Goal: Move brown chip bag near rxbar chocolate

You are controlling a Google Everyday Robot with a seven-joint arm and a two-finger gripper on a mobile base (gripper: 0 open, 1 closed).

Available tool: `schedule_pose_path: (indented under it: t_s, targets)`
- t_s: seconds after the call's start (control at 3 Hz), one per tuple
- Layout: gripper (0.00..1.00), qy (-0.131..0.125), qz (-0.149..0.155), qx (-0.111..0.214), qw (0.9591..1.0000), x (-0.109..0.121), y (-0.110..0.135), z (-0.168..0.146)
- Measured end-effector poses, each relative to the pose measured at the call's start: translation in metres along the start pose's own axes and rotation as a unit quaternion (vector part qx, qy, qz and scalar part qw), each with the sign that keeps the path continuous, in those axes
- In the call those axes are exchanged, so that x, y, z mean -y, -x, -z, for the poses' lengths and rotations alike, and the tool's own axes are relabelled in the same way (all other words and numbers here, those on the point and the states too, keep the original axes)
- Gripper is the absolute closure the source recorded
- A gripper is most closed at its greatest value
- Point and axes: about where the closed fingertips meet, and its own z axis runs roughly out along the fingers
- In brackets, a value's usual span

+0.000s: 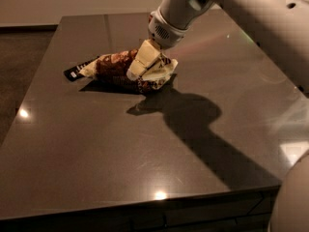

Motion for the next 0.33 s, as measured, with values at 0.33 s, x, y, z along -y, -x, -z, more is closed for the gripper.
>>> schedule_pose_path:
  t_s: [0.33]
  targets:
    - [0.0, 0.0, 0.0, 0.0, 1.0, 0.0, 0.0, -0.0001]
